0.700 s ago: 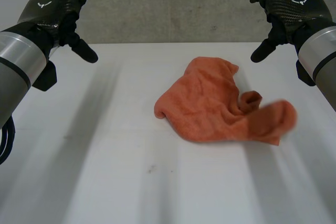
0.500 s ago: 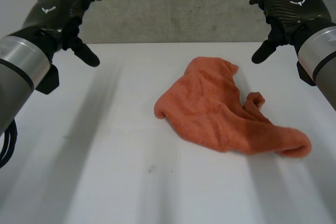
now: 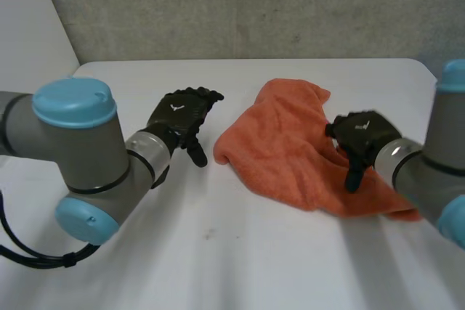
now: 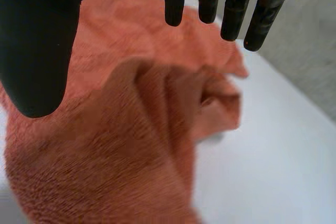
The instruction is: Fold the laundry
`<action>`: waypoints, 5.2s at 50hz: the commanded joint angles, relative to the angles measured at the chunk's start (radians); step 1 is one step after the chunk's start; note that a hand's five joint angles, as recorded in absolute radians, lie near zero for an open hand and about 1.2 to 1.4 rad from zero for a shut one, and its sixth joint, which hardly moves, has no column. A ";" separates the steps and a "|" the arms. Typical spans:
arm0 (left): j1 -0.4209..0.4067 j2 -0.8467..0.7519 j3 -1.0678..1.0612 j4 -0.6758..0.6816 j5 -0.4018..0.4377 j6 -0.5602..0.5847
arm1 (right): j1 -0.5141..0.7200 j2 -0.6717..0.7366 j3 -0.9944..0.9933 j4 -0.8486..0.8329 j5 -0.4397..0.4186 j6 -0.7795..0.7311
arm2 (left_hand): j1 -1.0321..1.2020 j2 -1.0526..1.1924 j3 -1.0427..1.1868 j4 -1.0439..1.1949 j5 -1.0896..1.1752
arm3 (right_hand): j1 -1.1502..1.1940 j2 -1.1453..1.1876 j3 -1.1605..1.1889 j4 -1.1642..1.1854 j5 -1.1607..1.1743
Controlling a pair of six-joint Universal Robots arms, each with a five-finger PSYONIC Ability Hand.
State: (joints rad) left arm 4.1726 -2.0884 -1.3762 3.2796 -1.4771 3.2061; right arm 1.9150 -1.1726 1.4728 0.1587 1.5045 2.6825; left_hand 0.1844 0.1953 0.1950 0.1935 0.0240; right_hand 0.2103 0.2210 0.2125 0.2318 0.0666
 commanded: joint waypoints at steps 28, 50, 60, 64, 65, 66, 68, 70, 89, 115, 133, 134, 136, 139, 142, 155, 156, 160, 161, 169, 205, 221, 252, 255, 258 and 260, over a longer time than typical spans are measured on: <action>0.133 0.367 -0.188 0.026 -0.017 0.011 | 0.308 -0.147 -0.206 -0.225 -0.023 0.278 | 0.017 0.006 0.007 0.008 0.003 | 1.186 1.175 1.184 1.164 1.155; 0.281 0.493 -0.288 -0.053 -0.012 -0.061 | 0.366 -0.009 -0.215 -0.090 0.079 0.318 | 0.029 0.018 0.018 0.020 0.015 | -0.036 -0.046 -0.038 -0.057 -0.067; 0.204 0.536 -0.343 -0.129 -0.008 -0.157 | 0.225 -0.055 -0.127 -0.062 0.049 0.281 | 0.041 0.030 0.030 0.032 0.027 | -0.036 -0.046 -0.038 -0.057 -0.067; 0.150 0.501 -0.353 -0.130 -0.015 -0.160 | 0.171 -0.055 -0.094 -0.050 -0.013 0.226 | 0.050 0.039 0.039 0.040 0.035 | -0.036 -0.046 -0.038 -0.057 -0.067; 0.150 0.501 -0.353 -0.130 -0.016 -0.160 | 0.164 -0.052 -0.086 -0.047 -0.030 0.212 | 0.050 0.039 0.039 0.041 0.036 | -0.036 -0.046 -0.038 -0.057 -0.067; 0.139 0.473 -0.351 -0.130 -0.016 -0.161 | 0.164 -0.052 -0.086 -0.047 -0.030 0.212 | 0.050 0.039 0.039 0.041 0.036 | -0.036 -0.046 -0.038 -0.057 -0.067; 0.127 0.442 -0.348 -0.132 -0.017 -0.163 | 0.159 -0.048 -0.083 -0.045 -0.038 0.200 | 0.053 0.042 0.042 0.043 0.038 | -0.036 -0.046 -0.038 -0.057 -0.067; 0.106 0.394 -0.348 -0.132 -0.017 -0.164 | 0.157 -0.036 -0.074 -0.044 -0.041 0.185 | 0.053 0.042 0.042 0.043 0.038 | -0.036 -0.046 -0.038 -0.057 -0.067; 0.052 0.275 -0.391 -0.172 -0.204 -0.356 | 0.162 0.184 -0.259 -0.090 -0.311 0.059 | 0.123 0.112 0.112 0.114 0.109 | 0.083 0.072 0.081 0.061 0.052; 0.003 0.172 -0.413 -0.069 -0.273 -0.348 | 0.191 0.462 -0.491 -0.082 -0.320 0.057 | 0.967 0.956 0.956 0.958 0.953 | 0.951 0.940 0.949 0.929 0.920; 0.003 0.185 0.071 0.064 -0.281 -0.061 | 0.180 0.432 -0.951 -0.076 -0.075 0.227 | 1.212 1.201 1.201 1.203 1.198 | 1.186 1.175 1.184 1.164 1.155; 0.003 0.191 0.072 0.064 -0.284 -0.043 | 0.180 0.397 -0.901 -0.065 -0.084 0.243 | 1.212 1.201 1.201 1.203 1.198 | 1.036 1.025 1.034 1.014 1.005; 0.003 0.192 0.054 0.063 -0.285 -0.045 | 0.180 0.361 -0.818 -0.059 -0.098 0.251 | 1.212 1.201 1.201 1.203 1.198 | 0.494 0.484 0.492 0.473 0.463; 0.012 0.192 -0.036 0.063 -0.285 -0.055 | 0.179 0.303 -0.641 -0.060 -0.136 0.254 | 1.212 1.201 1.201 1.203 1.198 | 0.216 0.205 0.213 0.194 0.185; 0.020 0.192 -0.131 0.063 -0.284 -0.078 | 0.177 0.287 -0.524 -0.064 -0.167 0.246 | 1.212 1.201 1.201 1.203 1.198 | 0.212 0.202 0.210 0.191 0.181; 0.006 0.294 -0.394 -0.015 -0.292 -0.233 | 0.187 0.439 -0.520 0.019 -0.280 0.246 | 0.032 0.021 0.021 0.023 0.018 | 0.236 0.225 0.234 0.214 0.205; 0.006 0.312 -0.411 -0.040 -0.292 -0.255 | 0.190 0.467 -0.532 0.027 -0.288 0.247 | 0.018 0.007 0.007 0.008 0.003 | 0.242 0.231 0.239 0.220 0.211; 0.009 0.353 -0.437 -0.090 -0.284 -0.299 | 0.191 0.525 -0.565 0.022 -0.282 0.247 | 0.011 0.001 0.001 0.002 -0.003 | 0.373 0.362 0.371 0.352 0.342; 0.009 0.366 -0.442 -0.098 -0.284 -0.301 | 0.190 0.540 -0.580 0.018 -0.282 0.247 | 0.011 0.001 0.001 0.002 -0.003 | 0.473 0.462 0.470 0.451 0.442; 0.006 0.404 -0.471 -0.107 -0.284 -0.301 | 0.191 0.599 -0.661 -0.010 -0.279 0.257 | 0.020 0.009 0.010 0.011 0.006 | 0.846 0.836 0.844 0.825 0.816; -0.206 0.261 -0.399 -0.141 -0.298 -0.417 | 0.136 0.277 -0.359 -0.244 0.033 0.139 | 0.349 0.338 0.338 0.340 0.335 | 1.186 1.175 1.184 1.164 1.155; -0.396 0.235 -0.400 -0.193 -0.514 -0.437 | 0.078 0.289 -0.342 -0.277 0.033 0.137 | 0.340 0.329 0.330 0.331 0.326 | 1.186 1.175 1.184 1.164 1.155; -0.404 -0.010 -0.219 -0.083 -0.513 -0.428 | 0.018 0.255 -0.252 -0.326 0.020 0.135 | 0.499 0.488 0.488 0.489 0.484 | 1.186 1.175 1.184 1.164 1.155; -0.405 -0.033 -0.201 -0.083 -0.511 -0.425 | 0.018 0.255 -0.253 -0.326 0.019 0.135 | 0.549 0.538 0.538 0.539 0.534 | 1.186 1.175 1.184 1.164 1.155; -0.405 -0.061 -0.187 -0.083 -0.511 -0.425 | 0.018 0.257 -0.255 -0.326 0.020 0.135 | 0.566 0.555 0.556 0.557 0.552 | 1.186 1.175 1.184 1.164 1.155; -0.405 -0.074 -0.182 -0.083 -0.513 -0.423 | 0.016 0.257 -0.256 -0.326 0.020 0.134 | 0.566 0.555 0.556 0.557 0.552 | 1.186 1.175 1.184 1.164 1.155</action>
State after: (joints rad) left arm 3.7680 -2.1109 -1.5857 3.1976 -1.9889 2.7793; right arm 1.9328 -0.9179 1.2218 -0.1681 1.5240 2.8180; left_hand 0.6140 0.6176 0.6165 0.6170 0.4420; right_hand 0.9723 1.1797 1.1833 1.1898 0.9716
